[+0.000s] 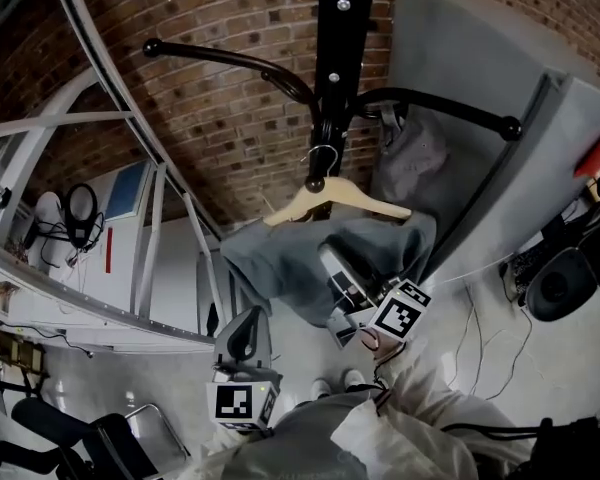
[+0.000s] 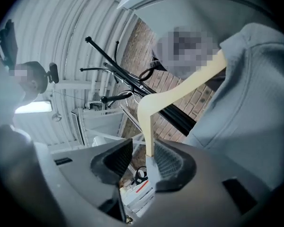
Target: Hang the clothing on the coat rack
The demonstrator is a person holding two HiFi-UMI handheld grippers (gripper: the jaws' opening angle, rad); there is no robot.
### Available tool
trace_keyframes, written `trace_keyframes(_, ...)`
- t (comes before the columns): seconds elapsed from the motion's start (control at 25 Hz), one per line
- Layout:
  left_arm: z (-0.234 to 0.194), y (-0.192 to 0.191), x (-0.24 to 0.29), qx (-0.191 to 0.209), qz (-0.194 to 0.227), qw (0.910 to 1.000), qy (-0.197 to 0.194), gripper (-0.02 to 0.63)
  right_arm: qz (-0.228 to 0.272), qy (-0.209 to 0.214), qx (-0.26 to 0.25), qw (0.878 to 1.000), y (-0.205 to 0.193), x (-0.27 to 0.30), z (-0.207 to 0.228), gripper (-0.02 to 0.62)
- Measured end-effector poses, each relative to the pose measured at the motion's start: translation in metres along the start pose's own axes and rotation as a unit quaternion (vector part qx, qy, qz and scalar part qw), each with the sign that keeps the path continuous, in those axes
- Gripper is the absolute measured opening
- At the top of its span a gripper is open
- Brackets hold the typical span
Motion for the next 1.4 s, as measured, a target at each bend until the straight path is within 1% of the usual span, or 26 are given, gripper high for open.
trace_keyframes(0.12, 0.003, -0.007, -0.006, 0.008, -0.010, 0.9998, -0.016, 0.008, -0.005, -0.025, -0.016, 1.000, -0.008, -0.014, -0.011, 0.150)
trace_keyframes(0.2, 0.006, -0.013, -0.008, 0.013, -0.006, 0.9995, -0.028, 0.008, -0.010, -0.036, -0.022, 0.999, -0.016, -0.023, -0.017, 0.144)
trace_keyframes(0.32, 0.014, -0.011, -0.008, 0.018, -0.019, 0.9989, -0.040, 0.008, -0.013, -0.057, -0.032, 0.998, -0.027, -0.037, -0.022, 0.127)
trace_keyframes(0.44, 0.023, -0.016, -0.005, 0.018, -0.001, 0.9984, -0.054, 0.008, -0.018, -0.088, -0.062, 0.994, -0.031, -0.055, -0.029, 0.097)
trace_keyframes(0.56, 0.031, -0.016, -0.005, 0.019, 0.009, 0.9982, -0.057, 0.008, -0.028, -0.116, -0.101, 0.988, -0.030, -0.071, -0.038, 0.075)
trace_keyframes(0.72, 0.047, -0.011, -0.006, 0.029, 0.014, 0.9978, -0.057, 0.008, -0.043, -0.141, -0.147, 0.978, -0.026, -0.092, -0.048, 0.069)
trace_keyframes(0.92, 0.076, -0.009, -0.005, 0.035, 0.014, 0.9982, -0.047, 0.008, -0.091, -0.162, -0.224, 0.957, -0.032, -0.123, -0.056, 0.067)
trace_keyframes(0.96, 0.082, -0.010, -0.005, 0.037, 0.012, 0.9983, -0.044, 0.008, -0.097, -0.166, -0.230, 0.954, -0.033, -0.131, -0.056, 0.066)
trace_keyframes(1.04, 0.093, -0.013, -0.005, 0.038, 0.009, 0.9986, -0.036, 0.008, -0.102, -0.171, -0.231, 0.952, -0.033, -0.146, -0.055, 0.063)
trace_keyframes(1.24, 0.121, -0.019, -0.012, 0.038, -0.001, 0.9990, -0.022, 0.008, -0.108, -0.172, -0.229, 0.952, -0.033, -0.176, -0.059, 0.055)
trace_keyframes(1.4, 0.134, -0.022, -0.020, 0.038, 0.000, 0.9991, -0.017, 0.008, -0.110, -0.167, -0.227, 0.953, -0.037, -0.186, -0.066, 0.044)
Point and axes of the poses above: the fingertips, and each gripper's own axes: x forward along the fingers, z to its right, y out of its top, the point moved 4 cm from there along -x, backward along the fingers, and after that the axes turned 15 degrees about -z, right-handed, at the moved point
